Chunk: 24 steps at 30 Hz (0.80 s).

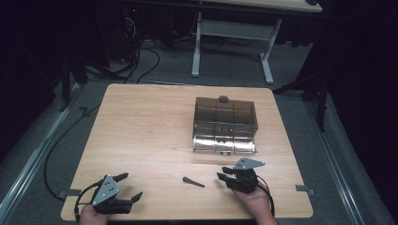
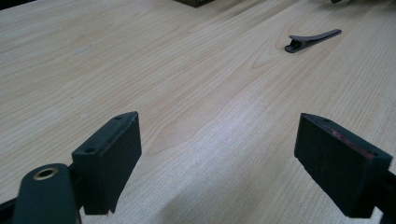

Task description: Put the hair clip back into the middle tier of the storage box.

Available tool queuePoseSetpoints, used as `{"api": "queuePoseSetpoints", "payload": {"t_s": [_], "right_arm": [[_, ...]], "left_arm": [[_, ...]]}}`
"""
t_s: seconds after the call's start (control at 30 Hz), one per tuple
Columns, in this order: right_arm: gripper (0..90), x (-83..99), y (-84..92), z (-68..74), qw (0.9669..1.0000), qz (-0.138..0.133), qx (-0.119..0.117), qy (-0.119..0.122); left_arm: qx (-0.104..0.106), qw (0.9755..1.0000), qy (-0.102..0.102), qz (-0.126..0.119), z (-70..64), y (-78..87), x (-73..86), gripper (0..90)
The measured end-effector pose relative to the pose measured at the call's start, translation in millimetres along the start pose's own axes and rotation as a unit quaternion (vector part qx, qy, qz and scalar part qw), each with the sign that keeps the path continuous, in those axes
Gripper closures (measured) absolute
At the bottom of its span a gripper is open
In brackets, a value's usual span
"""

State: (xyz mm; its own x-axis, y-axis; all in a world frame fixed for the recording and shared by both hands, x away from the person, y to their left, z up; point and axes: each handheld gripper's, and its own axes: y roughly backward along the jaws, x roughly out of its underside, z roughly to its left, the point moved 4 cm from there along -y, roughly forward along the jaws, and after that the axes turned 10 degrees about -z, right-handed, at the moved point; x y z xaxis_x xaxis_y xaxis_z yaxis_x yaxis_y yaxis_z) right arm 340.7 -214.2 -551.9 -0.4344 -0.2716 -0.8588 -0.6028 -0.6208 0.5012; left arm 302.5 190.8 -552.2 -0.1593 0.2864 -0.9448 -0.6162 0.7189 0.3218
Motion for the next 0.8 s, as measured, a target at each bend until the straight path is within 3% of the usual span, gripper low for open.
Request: {"api": "queuePoseSetpoints", "payload": {"t_s": [0.47, 0.8], "right_arm": [[59.3, 1.4, -2.8, 0.5, 0.9999, 0.008, 0.008, 0.003], [59.8, -4.2, -3.9, 7.0, 0.9995, 0.014, 0.013, 0.026]], "left_arm": [[0.003, 1.0000, -0.004, -0.001, -0.7, -0.2, -0.2, 15.1], [0.007, 1.0000, -0.005, 0.000, -1.1, -0.7, -0.2, 15.1]]}}
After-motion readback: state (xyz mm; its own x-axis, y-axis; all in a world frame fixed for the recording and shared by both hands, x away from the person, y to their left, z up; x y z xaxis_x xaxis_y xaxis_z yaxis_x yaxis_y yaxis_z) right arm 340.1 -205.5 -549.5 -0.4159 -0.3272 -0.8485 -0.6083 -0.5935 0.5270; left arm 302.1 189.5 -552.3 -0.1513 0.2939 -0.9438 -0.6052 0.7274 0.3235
